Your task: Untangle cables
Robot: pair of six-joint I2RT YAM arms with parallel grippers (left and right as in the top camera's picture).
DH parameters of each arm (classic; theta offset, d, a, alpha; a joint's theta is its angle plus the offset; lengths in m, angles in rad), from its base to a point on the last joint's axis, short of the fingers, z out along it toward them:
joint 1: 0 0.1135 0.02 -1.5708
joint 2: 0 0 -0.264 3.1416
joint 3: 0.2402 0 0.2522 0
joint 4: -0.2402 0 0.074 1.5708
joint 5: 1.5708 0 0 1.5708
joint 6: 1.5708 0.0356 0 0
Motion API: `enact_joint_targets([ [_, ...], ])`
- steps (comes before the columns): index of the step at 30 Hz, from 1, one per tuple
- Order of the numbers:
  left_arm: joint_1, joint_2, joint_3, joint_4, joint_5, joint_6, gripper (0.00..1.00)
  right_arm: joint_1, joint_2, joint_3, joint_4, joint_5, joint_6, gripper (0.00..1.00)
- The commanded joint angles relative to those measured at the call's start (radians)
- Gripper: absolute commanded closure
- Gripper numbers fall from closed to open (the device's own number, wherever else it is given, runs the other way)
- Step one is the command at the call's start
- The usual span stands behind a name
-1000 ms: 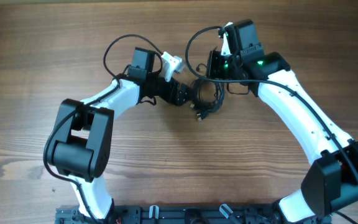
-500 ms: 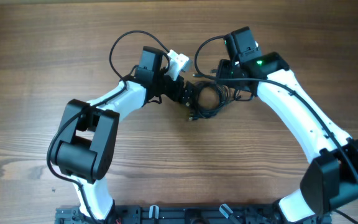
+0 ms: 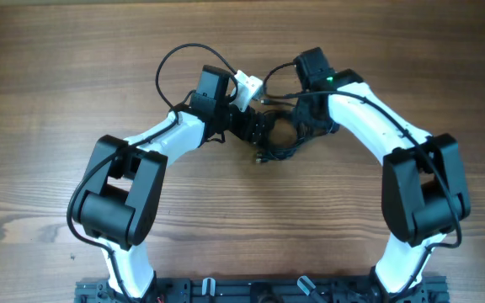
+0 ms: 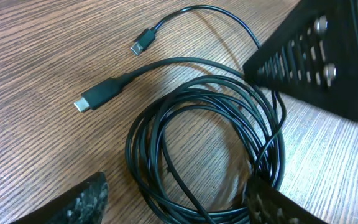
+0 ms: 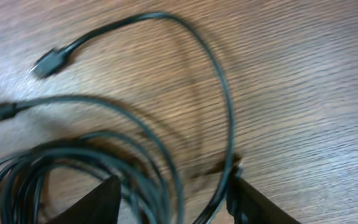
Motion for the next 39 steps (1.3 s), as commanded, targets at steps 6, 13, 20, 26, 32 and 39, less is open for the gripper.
enact_joint_targets([
  [6, -0.010, 0.100, -0.002, 0.045, 0.009, -0.037, 0.27, -0.106, 0.011, -0.003, 0.011, -0.135, -0.082, 0.41],
  [13, -0.046, 0.102, -0.002, 0.068, 0.008, -0.037, 0.61, -0.106, -0.001, -0.003, 0.013, -0.165, -0.080, 0.42],
  [20, -0.014, 0.086, -0.002, 0.044, -0.099, -0.120, 0.96, -0.107, -0.019, -0.003, -0.013, -0.182, -0.080, 0.43],
  [26, 0.060, -0.153, -0.002, -0.016, -0.100, -0.119, 0.96, -0.108, -0.019, -0.003, -0.017, -0.183, -0.080, 0.42],
  [32, 0.119, -0.439, -0.002, -0.062, -0.127, -0.150, 0.96, -0.108, -0.019, -0.003, 0.038, -0.419, -0.298, 0.40],
  [39, 0.120, -0.684, 0.000, -0.047, -0.225, -0.211, 0.96, -0.108, -0.019, -0.003, 0.043, -0.548, -0.422, 0.33],
])
